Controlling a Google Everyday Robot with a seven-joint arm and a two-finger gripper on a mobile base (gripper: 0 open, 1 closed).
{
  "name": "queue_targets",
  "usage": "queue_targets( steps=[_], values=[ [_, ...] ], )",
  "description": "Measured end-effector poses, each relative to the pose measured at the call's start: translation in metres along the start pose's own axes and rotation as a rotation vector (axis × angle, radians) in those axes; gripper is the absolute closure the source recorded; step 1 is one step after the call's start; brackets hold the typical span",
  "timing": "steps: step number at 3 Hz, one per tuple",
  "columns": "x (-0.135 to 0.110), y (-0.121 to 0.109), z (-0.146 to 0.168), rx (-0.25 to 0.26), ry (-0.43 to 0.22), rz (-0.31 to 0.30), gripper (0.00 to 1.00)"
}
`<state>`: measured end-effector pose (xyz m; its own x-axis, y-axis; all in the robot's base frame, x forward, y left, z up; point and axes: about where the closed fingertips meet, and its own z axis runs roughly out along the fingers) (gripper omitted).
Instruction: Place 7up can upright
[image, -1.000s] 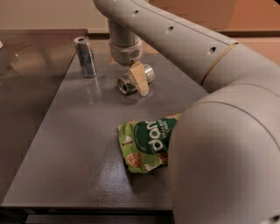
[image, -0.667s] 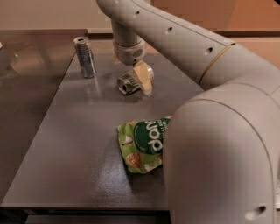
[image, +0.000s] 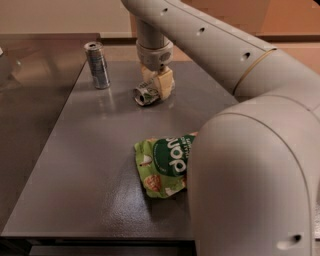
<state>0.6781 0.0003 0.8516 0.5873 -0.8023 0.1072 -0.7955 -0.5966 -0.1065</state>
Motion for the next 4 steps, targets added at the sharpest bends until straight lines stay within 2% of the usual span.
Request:
queue_targets(
  steps=[1,2,3,4],
  values=[
    [0.002,0.005,-0.002,-0.004,-0.012,-0.012,0.65],
    [0.007,0.006,-0.01,0.001,-0.075,0.024,0.88],
    [0.017,-0.005,-0.017,0.043,-0.2,0.133,1.0],
    [0.021,-0.021,-0.037,0.126,-0.364,0.27,1.0]
  ],
)
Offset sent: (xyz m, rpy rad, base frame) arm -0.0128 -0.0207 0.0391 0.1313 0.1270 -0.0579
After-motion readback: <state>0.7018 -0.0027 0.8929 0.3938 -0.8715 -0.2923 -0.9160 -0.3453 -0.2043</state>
